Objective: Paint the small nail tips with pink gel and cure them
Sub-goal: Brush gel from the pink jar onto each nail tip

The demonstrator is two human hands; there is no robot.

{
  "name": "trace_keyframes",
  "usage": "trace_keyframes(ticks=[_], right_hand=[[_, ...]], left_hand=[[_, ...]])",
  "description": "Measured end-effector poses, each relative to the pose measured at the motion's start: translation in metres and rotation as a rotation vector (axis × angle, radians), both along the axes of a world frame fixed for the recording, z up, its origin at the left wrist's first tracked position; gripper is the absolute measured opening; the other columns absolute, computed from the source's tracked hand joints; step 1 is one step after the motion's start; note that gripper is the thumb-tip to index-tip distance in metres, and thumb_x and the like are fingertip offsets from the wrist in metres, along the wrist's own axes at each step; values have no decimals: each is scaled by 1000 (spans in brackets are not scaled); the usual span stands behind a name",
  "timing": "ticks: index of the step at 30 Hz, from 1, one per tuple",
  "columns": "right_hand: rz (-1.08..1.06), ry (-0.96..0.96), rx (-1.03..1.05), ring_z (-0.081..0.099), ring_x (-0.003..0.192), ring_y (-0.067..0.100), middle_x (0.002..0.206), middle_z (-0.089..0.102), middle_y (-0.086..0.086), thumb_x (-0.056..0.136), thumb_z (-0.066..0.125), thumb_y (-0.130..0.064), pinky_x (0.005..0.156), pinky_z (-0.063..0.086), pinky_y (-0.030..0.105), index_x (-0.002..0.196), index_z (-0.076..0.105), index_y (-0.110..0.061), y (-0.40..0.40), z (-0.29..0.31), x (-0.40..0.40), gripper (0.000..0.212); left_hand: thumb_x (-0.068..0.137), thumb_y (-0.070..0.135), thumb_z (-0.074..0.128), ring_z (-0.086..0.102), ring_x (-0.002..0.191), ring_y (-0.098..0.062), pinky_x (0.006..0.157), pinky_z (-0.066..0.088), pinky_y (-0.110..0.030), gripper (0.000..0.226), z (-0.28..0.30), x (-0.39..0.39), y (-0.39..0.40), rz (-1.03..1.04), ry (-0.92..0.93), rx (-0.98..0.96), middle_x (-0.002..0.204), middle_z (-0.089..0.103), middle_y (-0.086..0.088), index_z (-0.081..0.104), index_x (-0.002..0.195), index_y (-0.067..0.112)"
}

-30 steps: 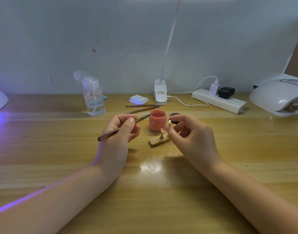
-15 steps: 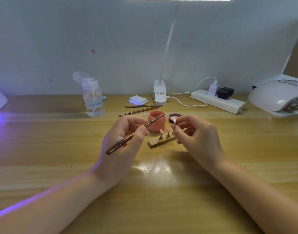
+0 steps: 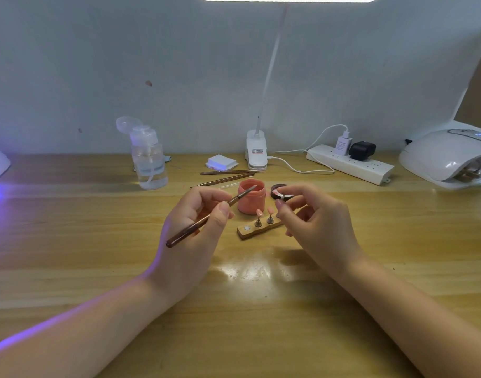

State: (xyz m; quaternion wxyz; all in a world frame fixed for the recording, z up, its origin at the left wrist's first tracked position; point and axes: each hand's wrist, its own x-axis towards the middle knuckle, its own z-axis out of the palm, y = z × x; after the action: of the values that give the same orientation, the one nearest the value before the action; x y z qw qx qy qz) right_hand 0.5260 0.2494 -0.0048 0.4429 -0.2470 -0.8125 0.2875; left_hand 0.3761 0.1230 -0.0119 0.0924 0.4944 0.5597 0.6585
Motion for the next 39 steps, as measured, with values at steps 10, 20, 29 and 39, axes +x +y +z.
trace_keyframes(ticks=[10,20,29,39], right_hand=[[57,-215,41,61,66,3,75,68,-12,86,70,-25,66,50,21,91,73,-20,-22,-8,-21,8],[-126,-527,260,62,82,15,88,72,-5,92,52,-49,71,50,32,100,74,-29,-13,-16,-33,31],[-265,-608,356,64,82,20,84,71,-4,92,46,-53,63,51,30,92,72,-24,-4,-15,-25,39],[-382,-768,311,59,68,18,70,64,-4,83,54,-60,58,54,32,71,67,-22,37,8,17,43]], left_hand=[[86,28,54,65,84,-14,73,51,-19,11,-4,-5,5,63,-90,15,83,68,7,63,94,27],[86,29,54,65,84,-14,74,52,-17,11,-6,-5,8,68,-95,7,81,67,10,62,92,26],[85,29,54,65,83,-12,71,50,-14,11,-6,-5,8,70,-88,11,81,67,11,62,91,26],[85,30,54,64,82,-10,71,49,-13,11,-6,-7,6,60,-111,14,83,69,7,63,92,28]])
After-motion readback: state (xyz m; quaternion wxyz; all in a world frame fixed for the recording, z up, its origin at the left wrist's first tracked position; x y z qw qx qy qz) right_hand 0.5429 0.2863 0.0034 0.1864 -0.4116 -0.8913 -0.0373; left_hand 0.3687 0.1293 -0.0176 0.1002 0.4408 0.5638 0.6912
